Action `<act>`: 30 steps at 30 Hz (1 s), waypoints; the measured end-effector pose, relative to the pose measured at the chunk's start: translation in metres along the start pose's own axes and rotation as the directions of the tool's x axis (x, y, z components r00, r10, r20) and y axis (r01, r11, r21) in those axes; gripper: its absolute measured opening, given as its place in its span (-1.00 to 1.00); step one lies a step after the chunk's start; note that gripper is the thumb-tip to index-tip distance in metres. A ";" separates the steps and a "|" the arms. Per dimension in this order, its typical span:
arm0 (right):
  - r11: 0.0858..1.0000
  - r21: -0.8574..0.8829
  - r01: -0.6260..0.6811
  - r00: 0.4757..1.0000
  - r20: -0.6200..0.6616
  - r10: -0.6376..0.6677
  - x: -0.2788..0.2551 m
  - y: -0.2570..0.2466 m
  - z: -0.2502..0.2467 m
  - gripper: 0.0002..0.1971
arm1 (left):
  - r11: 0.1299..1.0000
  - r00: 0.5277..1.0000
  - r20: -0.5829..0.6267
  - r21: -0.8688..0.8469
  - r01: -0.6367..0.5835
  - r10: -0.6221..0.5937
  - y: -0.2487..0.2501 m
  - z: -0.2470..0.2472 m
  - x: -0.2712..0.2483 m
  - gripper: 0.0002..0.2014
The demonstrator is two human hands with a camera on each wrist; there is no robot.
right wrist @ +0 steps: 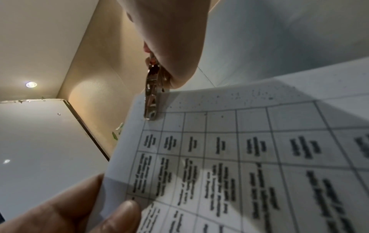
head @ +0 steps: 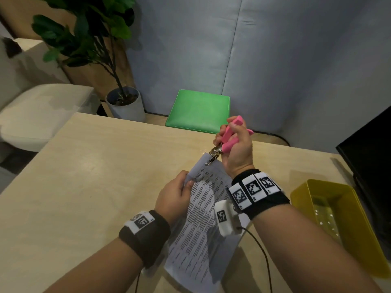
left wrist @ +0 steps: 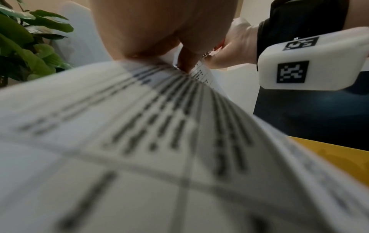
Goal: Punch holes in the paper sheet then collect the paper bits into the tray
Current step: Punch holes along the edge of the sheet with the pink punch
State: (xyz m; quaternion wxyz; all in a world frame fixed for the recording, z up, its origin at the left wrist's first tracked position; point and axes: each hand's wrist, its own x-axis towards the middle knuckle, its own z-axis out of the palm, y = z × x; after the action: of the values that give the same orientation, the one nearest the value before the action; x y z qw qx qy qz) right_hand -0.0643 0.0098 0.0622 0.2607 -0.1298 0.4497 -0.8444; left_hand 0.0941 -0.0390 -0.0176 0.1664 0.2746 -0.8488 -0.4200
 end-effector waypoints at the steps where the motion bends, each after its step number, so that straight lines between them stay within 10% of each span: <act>1: 1.000 0.002 -0.004 1.000 -0.008 0.004 0.000 0.001 -0.001 -0.82 | 1.000 1.000 0.000 -0.005 0.000 0.000 -0.001 0.000 0.001 -0.91; 13: 0.988 -0.134 -0.071 0.996 -0.069 0.062 0.005 -0.003 -0.007 -0.87 | 0.992 0.999 0.014 0.120 -0.048 0.046 -0.004 0.004 0.000 -0.91; 30: 0.969 -0.220 -0.114 0.990 -0.112 0.091 -0.005 0.003 -0.056 -0.87 | 0.931 0.992 0.012 -0.345 0.119 -0.122 -0.026 0.011 -0.009 -0.85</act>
State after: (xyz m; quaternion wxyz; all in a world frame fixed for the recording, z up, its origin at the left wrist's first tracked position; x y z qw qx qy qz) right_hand -0.0846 0.0497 0.0289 0.2646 -0.0923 0.5615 -0.7786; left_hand 0.1041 -0.0397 -0.0450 0.1900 0.2947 -0.7428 -0.5704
